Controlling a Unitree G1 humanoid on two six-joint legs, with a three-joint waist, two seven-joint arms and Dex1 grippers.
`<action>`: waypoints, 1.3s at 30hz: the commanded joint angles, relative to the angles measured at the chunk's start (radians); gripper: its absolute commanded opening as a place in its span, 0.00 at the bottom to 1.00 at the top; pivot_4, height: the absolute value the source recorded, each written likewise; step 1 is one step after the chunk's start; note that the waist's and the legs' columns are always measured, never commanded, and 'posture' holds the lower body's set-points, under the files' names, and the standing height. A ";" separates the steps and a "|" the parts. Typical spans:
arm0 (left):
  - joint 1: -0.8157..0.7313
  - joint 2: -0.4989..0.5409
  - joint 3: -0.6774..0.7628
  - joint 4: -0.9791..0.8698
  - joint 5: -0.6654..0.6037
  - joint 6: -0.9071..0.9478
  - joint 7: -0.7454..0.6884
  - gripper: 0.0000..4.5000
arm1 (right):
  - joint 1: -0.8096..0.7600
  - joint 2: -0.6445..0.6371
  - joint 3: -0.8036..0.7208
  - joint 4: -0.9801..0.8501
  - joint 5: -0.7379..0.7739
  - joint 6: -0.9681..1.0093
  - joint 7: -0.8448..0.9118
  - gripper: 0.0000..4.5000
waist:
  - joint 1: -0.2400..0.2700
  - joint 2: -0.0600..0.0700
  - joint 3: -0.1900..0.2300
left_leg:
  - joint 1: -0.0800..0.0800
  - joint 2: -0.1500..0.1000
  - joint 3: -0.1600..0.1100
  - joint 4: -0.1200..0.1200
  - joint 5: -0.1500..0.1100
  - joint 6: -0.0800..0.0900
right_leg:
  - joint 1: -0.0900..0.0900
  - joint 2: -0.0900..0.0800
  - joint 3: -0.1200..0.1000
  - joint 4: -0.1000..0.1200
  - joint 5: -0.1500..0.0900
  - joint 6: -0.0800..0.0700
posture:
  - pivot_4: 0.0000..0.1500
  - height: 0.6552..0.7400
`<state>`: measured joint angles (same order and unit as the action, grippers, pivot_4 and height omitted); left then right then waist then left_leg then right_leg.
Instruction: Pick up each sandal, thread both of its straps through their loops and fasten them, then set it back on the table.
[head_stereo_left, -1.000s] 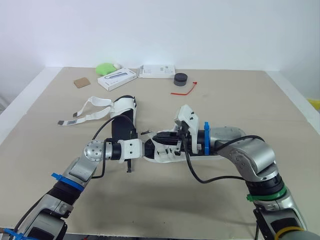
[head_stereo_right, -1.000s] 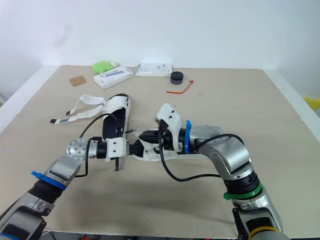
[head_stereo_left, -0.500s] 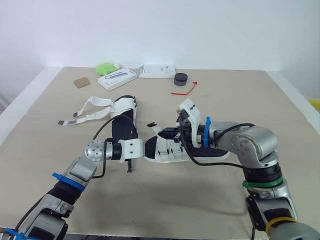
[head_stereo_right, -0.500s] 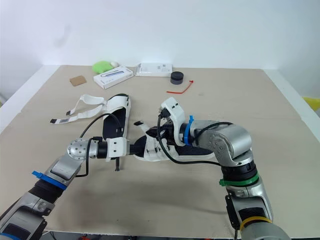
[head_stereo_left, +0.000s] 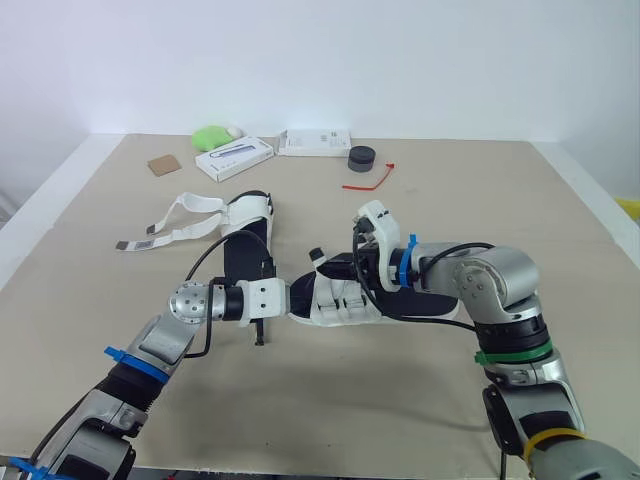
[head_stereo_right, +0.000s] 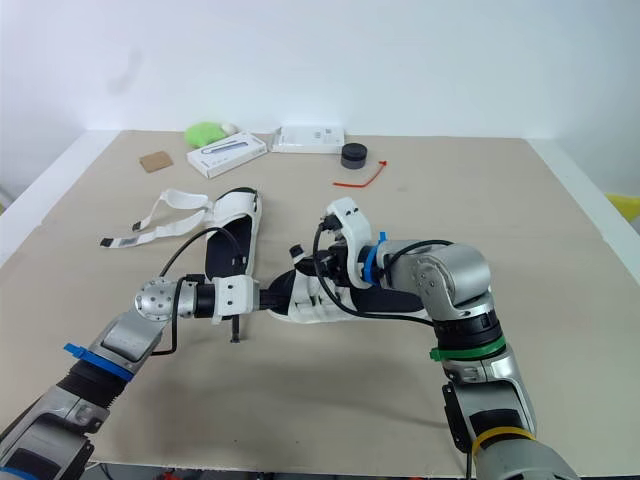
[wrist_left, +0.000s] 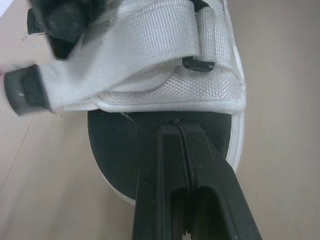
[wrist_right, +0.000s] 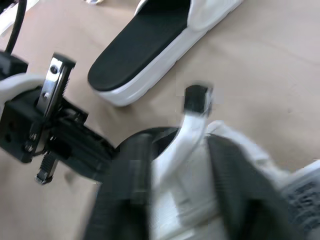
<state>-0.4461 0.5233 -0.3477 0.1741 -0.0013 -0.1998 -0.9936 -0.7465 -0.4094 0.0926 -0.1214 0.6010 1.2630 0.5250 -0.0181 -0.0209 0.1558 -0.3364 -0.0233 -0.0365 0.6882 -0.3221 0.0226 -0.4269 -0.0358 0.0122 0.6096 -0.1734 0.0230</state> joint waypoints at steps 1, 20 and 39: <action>0.051 0.022 -0.052 0.066 0.077 0.053 -0.012 0.00 | -0.012 -0.023 -0.032 -0.018 -0.016 -0.024 -0.005 0.86 | 0.000 0.000 0.000 | 0.000 0.000 0.000 0.000 0.000 0.000 | 0.000 0.000 0.000 0.000 0.000 0.000 | 1.00 1.00; 0.038 0.016 -0.052 0.081 0.077 0.052 -0.009 0.00 | -0.076 -0.081 0.194 -0.069 -0.215 -0.539 0.270 0.81 | -0.002 0.001 0.001 | -0.001 -0.001 0.000 -0.002 0.000 0.000 | 0.000 -0.001 0.000 -0.002 -0.001 0.002 | 1.00 1.00; 0.021 0.009 -0.045 0.075 0.068 0.053 -0.008 0.00 | -0.119 -0.118 0.373 0.196 -0.502 -0.647 0.459 0.01 | 0.000 0.001 0.001 | -0.001 -0.001 -0.001 -0.002 0.000 0.000 | 0.000 -0.005 -0.002 -0.002 -0.001 0.001 | 1.00 1.00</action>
<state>-0.4551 0.5232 -0.3503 0.1663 -0.0003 -0.1990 -0.9937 -0.8436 -0.5235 0.4712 0.0754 0.1117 0.6033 0.9717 -0.0184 -0.0195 0.1566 -0.3370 -0.0242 -0.0375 0.6867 -0.3223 0.0227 -0.4270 -0.0407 0.0103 0.6076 -0.1744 0.0237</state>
